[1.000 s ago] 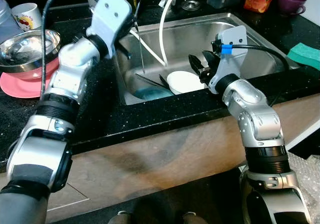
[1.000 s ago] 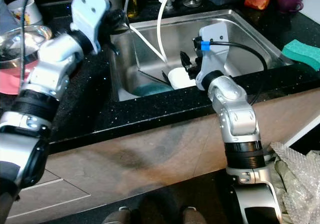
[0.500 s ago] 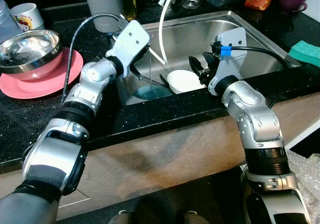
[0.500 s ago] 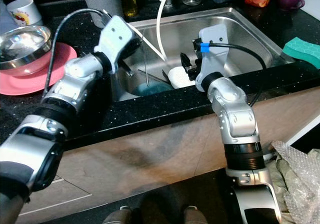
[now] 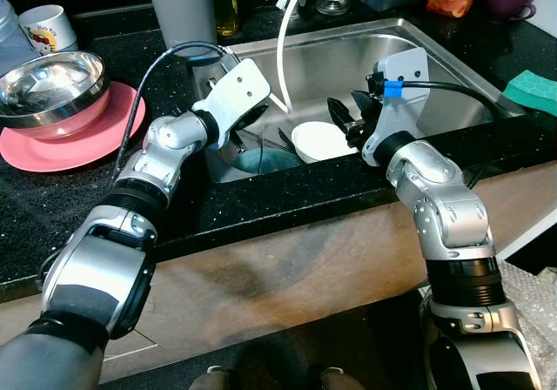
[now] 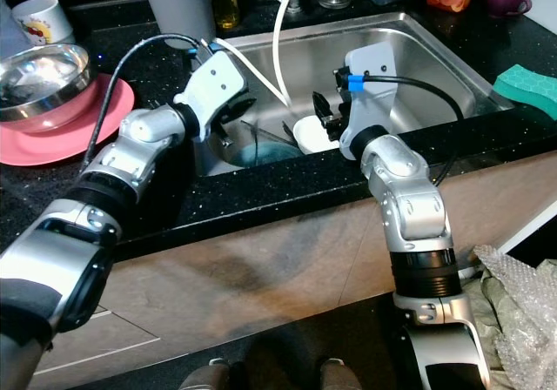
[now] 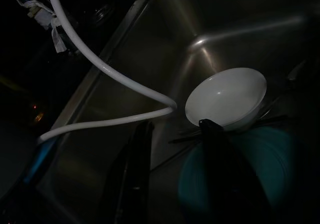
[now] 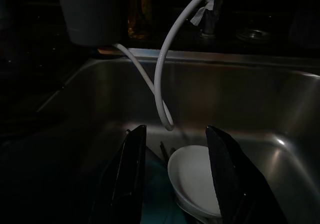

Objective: Kitchen organization

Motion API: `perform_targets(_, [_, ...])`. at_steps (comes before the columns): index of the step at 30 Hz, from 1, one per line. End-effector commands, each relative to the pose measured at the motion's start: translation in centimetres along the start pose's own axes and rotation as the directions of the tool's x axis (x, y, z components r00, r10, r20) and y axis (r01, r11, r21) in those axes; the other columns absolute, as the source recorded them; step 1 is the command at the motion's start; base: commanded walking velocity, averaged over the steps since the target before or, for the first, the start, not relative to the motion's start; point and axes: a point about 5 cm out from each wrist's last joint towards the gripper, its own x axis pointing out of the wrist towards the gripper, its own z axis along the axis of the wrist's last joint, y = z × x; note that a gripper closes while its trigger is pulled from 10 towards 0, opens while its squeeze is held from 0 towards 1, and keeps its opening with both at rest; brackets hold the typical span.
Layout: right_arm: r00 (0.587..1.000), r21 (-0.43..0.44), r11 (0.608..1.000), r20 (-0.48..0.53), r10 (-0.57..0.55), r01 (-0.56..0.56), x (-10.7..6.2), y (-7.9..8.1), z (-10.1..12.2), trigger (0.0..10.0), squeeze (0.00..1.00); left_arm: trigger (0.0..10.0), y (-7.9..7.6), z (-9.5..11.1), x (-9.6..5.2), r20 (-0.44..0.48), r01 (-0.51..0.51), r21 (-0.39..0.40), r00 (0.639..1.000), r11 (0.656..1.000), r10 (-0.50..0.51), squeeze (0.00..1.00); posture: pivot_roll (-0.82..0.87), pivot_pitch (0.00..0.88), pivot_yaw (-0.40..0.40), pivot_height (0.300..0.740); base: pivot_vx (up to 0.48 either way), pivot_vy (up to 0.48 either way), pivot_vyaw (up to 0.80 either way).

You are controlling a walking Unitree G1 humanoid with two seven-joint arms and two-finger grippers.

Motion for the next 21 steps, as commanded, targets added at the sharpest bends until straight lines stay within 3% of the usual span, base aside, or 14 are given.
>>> perform_targets(1, [1.0, 0.001, 1.0, -0.01, 0.008, -0.008, 0.0, 0.1, -0.1, 10.0, 0.0, 10.0, 1.1, 0.8, 0.0, 0.005, -0.018, -0.007, 1.0, 1.0, 0.018, 0.0, 0.04, 0.151, 0.048, 0.74, 0.0, 0.0, 0.0])
perform_targets(5, [1.0, 0.001, 1.0, -0.009, 0.008, -0.008, 0.0, 0.1, 0.0, 10.0, 0.0, 10.0, 3.2, 1.5, -0.7, 0.008, -0.093, -0.059, 0.996, 0.994, 0.093, 0.0, 0.04, 0.148, 0.048, 0.74, 0.0, 0.0, 0.0])
perform_targets(9, [1.0, 0.001, 1.0, -0.006, 0.006, -0.006, 0.0, 0.0, 0.1, 10.0, 0.0, 10.0, 9.0, 2.7, -3.6, -0.036, -0.306, -0.132, 0.952, 0.943, 0.304, 0.0, 0.04, 0.144, 0.033, 0.74, 0.0, 0.0, 0.0])
perform_targets(10, [1.0, 0.001, 1.0, -0.006, 0.011, -0.011, 0.1, 0.1, 0.1, 10.0, 0.0, 10.0, 10.7, 2.6, -4.8, -0.082, -0.371, -0.133, 0.928, 0.919, 0.363, 0.0, 0.04, 0.141, 0.03, 0.74, 0.0, 0.0, 0.0])
perform_targets(12, [1.0, 0.001, 1.0, -0.006, 0.011, -0.011, 0.1, 0.1, 0.1, 10.0, 0.0, 10.0, 10.7, 2.6, -4.8, -0.082, -0.371, -0.133, 0.928, 0.919, 0.363, 0.0, 0.04, 0.141, 0.03, 0.74, 0.0, 0.0, 0.0])
perform_targets(13, [1.0, 0.001, 1.0, -0.005, 0.016, -0.016, 0.1, 0.2, 0.1, 10.0, 0.0, 10.0, 12.1, 2.4, -6.1, -0.141, -0.428, -0.125, 0.901, 0.895, 0.411, 1.0, 0.04, 0.141, 0.03, 0.74, 0.0, 0.0, 0.0])
perform_targets(14, [1.0, 0.002, 1.0, -0.005, 0.022, -0.022, 0.2, 0.3, 0.1, 10.0, 0.0, 10.0, 13.4, 1.8, -7.6, -0.205, -0.467, -0.12, 0.875, 0.876, 0.439, 1.0, 0.05, 0.137, 0.023, 0.74, 0.0, 0.0, 0.0])
perform_targets(15, [1.0, 0.002, 1.0, -0.005, 0.022, -0.022, 0.2, 0.3, 0.1, 10.0, 0.0, 10.0, 13.4, 1.8, -7.6, -0.205, -0.467, -0.12, 0.875, 0.876, 0.439, 1.0, 0.05, 0.137, 0.023, 0.74, 0.0, 0.0, 0.0])
perform_targets(16, [0.999, 0.006, 0.999, -0.001, 0.034, -0.034, 0.5, 0.7, 0.2, 10.0, 0.0, 10.0, 15.4, 0.5, -10.8, -0.322, -0.545, -0.09, 0.808, 0.833, 0.494, 1.0, 0.05, 0.137, 0.019, 0.74, 0.0, 0.0, 0.0])
perform_targets(17, [0.999, 0.007, 0.999, 0.001, 0.038, -0.038, 0.6, 0.8, 0.2, 10.0, 0.0, 10.0, 16.0, 0.2, -11.9, -0.352, -0.571, -0.077, 0.783, 0.818, 0.513, 1.0, 0.05, 0.137, 0.019, 0.74, 0.0, 0.0, 0.0])
perform_targets(18, [0.999, 0.007, 0.999, 0.001, 0.038, -0.038, 0.6, 0.8, 0.2, 10.0, 0.0, 10.0, 16.0, 0.2, -11.9, -0.352, -0.571, -0.077, 0.783, 0.818, 0.513, 1.0, 0.05, 0.137, 0.019, 0.74, 0.0, 0.0, 0.0])
perform_targets(20, [0.999, 0.011, 0.999, 0.002, 0.05, -0.05, 0.7, 1.1, 0.2, 10.0, 0.0, 10.0, 17.1, -0.8, -14.6, -0.426, -0.636, -0.057, 0.712, 0.769, 0.558, 1.0, 0.05, 0.137, 0.019, 0.74, 0.0, 0.0, 0.0])
perform_targets(21, [0.999, 0.011, 0.999, 0.002, 0.05, -0.05, 0.7, 1.1, 0.2, 10.0, 0.0, 10.0, 17.1, -0.8, -14.6, -0.426, -0.636, -0.057, 0.712, 0.769, 0.558, 1.0, 0.05, 0.137, 0.019, 0.74, 0.0, 0.0, 0.0])
